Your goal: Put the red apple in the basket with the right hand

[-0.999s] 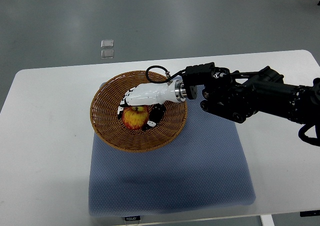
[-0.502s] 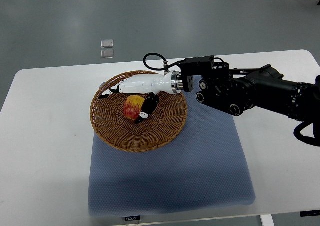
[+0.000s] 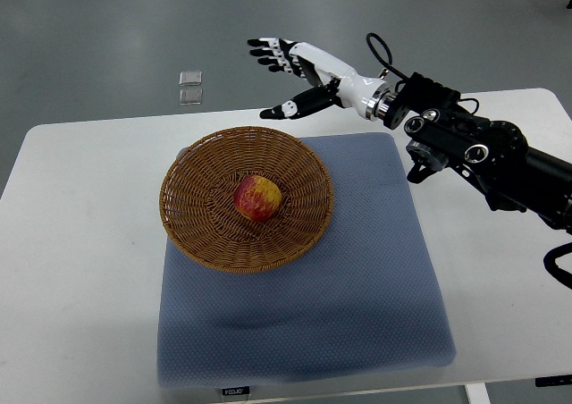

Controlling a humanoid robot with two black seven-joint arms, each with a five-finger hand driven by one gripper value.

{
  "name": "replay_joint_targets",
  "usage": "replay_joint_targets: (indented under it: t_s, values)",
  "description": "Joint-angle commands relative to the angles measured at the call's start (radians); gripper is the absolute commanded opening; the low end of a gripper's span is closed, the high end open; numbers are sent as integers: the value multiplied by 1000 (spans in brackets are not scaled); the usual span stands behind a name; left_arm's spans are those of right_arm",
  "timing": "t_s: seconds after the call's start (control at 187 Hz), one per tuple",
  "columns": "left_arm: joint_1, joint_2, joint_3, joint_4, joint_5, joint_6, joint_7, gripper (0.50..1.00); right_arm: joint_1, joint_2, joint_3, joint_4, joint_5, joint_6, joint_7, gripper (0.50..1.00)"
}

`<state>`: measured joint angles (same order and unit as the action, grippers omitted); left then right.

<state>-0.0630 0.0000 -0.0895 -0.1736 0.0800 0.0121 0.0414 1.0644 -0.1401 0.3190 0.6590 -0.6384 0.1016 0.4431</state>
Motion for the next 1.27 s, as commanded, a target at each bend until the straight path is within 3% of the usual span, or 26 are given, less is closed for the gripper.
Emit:
replay_joint_targets:
  t_s: [0.0,0.203,0.406,0.716,1.261]
  values:
    - [0,0,-1,-1,0,0,0,1000,-49,-9,74,-15,75,-79,-67,915]
    - [0,0,-4,-1,0,0,0,1000,-93,-10,146,-42,224,-194,-141,915]
    - [0,0,-6,-1,-2,0,0,1000,-121,-24,152,-61,370,-299,-165,915]
    - [0,0,-6,-1,-2,0,0,1000,-141,-38,153,-70,552,-335,-184,917]
    - [2,0,-4,-1,-3,0,0,1000,-149,-36,138,-70,537,-327,-170,919]
